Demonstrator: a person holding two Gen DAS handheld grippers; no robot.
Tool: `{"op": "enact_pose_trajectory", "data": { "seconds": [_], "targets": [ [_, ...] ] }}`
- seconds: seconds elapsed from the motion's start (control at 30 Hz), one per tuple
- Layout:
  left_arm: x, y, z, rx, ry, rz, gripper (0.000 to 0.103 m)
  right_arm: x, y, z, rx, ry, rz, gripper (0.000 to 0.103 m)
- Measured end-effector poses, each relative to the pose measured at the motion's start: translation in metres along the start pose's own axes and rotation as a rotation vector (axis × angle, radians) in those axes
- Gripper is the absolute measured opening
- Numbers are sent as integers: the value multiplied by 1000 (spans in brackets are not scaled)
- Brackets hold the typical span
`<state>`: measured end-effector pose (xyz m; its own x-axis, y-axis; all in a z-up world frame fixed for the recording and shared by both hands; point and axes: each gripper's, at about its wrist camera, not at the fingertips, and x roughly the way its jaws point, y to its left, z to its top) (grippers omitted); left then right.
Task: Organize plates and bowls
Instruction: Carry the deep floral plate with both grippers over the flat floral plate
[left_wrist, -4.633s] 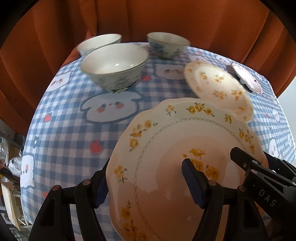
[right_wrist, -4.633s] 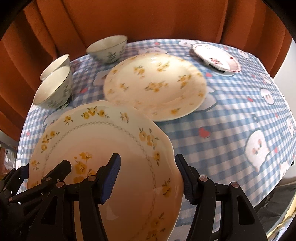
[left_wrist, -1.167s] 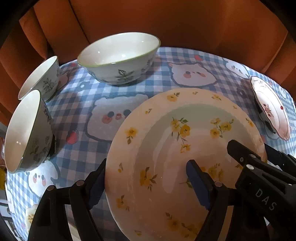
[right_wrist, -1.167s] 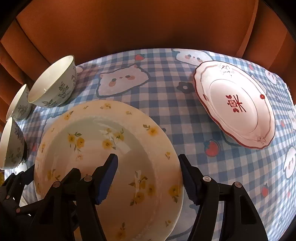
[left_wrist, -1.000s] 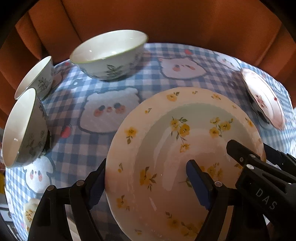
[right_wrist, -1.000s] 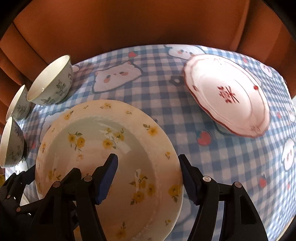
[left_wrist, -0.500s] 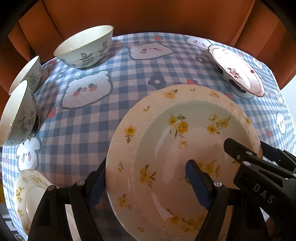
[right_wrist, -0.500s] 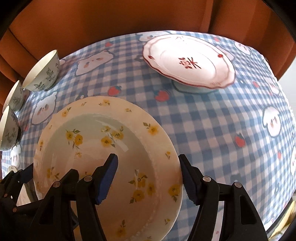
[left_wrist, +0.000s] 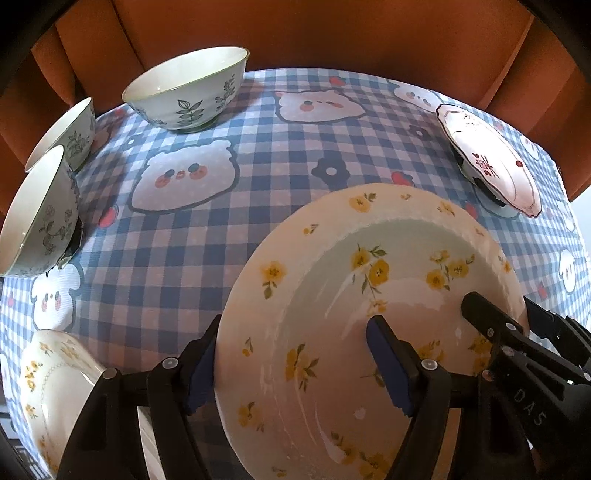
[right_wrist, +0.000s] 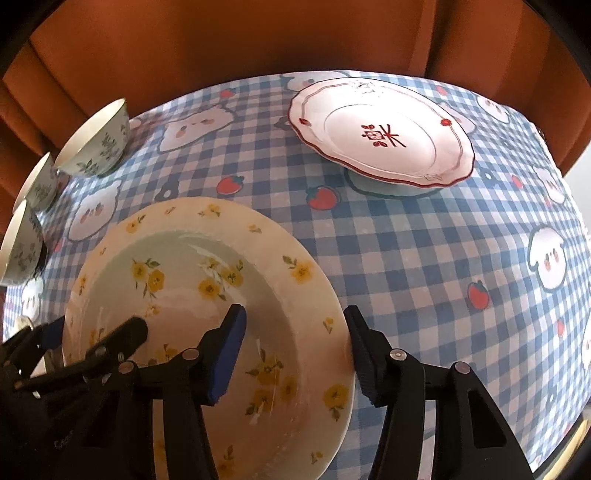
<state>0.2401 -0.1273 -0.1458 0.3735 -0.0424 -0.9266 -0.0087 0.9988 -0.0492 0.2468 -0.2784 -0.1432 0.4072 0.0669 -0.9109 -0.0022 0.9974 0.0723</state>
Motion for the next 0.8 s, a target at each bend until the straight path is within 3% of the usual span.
{"op": "enact_pose_trajectory", "data": {
  "seconds": [0.4, 0.8],
  "targets": [
    [-12, -3, 1, 38, 18, -11, 77, -8, 2, 5, 9, 20, -40, 58],
    [-55, 14, -7, 72, -42, -44, 77, -54, 15, -5, 38, -36, -60, 58]
  ]
}}
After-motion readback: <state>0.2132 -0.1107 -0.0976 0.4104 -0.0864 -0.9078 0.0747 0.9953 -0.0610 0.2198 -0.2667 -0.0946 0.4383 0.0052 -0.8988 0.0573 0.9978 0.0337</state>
